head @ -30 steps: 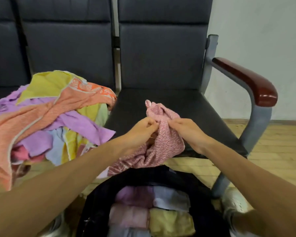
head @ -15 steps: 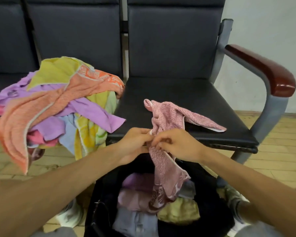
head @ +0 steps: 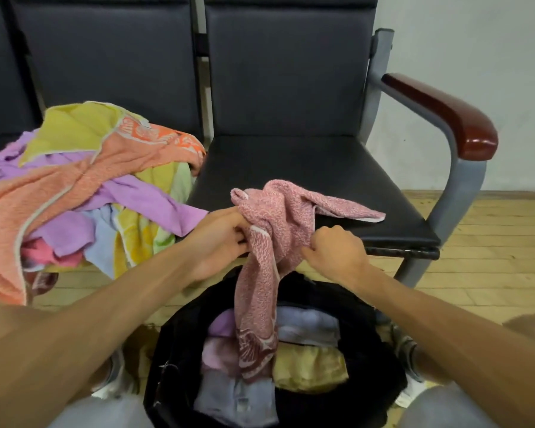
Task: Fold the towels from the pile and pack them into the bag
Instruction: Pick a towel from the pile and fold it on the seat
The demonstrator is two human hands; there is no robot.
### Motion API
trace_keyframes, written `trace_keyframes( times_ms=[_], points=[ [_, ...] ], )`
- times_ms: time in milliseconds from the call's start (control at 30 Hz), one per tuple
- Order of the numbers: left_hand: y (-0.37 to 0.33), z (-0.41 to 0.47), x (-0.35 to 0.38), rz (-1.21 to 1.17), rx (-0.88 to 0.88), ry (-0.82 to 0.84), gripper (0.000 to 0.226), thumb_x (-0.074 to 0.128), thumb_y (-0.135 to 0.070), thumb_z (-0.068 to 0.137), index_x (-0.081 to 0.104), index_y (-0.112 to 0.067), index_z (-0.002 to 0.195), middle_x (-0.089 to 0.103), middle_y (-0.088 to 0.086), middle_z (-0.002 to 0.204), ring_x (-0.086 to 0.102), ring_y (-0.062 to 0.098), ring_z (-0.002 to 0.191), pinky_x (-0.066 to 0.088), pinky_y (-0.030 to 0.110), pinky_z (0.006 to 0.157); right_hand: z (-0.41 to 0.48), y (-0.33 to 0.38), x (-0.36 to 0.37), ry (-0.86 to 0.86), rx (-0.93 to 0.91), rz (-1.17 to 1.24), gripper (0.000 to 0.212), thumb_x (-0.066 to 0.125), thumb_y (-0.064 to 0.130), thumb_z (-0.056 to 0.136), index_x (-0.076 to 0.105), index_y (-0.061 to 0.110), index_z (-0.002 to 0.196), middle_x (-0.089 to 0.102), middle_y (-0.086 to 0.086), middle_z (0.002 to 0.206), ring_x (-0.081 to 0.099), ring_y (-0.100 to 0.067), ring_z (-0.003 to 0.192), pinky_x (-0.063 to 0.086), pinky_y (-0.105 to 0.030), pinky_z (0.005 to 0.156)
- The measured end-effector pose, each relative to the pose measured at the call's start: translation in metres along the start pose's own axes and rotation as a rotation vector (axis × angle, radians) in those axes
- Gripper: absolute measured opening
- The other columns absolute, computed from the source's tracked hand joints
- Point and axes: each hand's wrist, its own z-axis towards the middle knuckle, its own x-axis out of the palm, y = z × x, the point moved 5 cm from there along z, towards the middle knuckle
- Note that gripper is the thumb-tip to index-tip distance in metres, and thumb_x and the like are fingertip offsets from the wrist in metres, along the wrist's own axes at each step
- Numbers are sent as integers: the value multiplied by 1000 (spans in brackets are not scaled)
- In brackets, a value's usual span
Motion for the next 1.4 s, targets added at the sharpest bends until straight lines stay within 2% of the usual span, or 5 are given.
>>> trace_keyframes(
  times_ms=[233,667,867,1100,1400],
  points=[
    [-19,-1,-30,58,123,-110,28,36,5,92,63,-1,99,59,13,91,55,21,83,46,33,76,14,2,-37,-157,10,637,37,55,19,88,41,9,54,41,-8,57,43,-18,53,37,-34,56],
    [-25,3,-56,81,94,-354,21,42,-5,97,61,-3,89,64,16,88,61,24,78,48,37,71,28,-40,-51,70,510,1642,30,71,16,86,69,5,114,71,-13,111,69,-24,97,57,-37,73],
    [-29,-2,-75,123,53,-396,19,38,-3,89,56,-8,90,51,15,80,52,21,68,41,32,62,27,-52,-74,57,309,1389,56,58,-19,83,57,10,131,61,-10,124,61,-31,110,55,-50,87],
    [-24,-9,-66,136,-2,-221,29,35,5,88,61,-1,100,61,15,91,57,21,79,47,33,75,18,-69,-76,-99,129,396,18,65,17,93,70,10,108,66,-2,105,56,-15,96,41,-29,84],
    [-28,-13,-75,362,-17,-289,26,38,-2,96,64,6,99,71,20,97,68,26,89,55,36,86,14,-79,-69,13,341,1148,28,53,18,100,65,-4,111,62,-13,89,60,-21,80,52,-36,71]
  ],
)
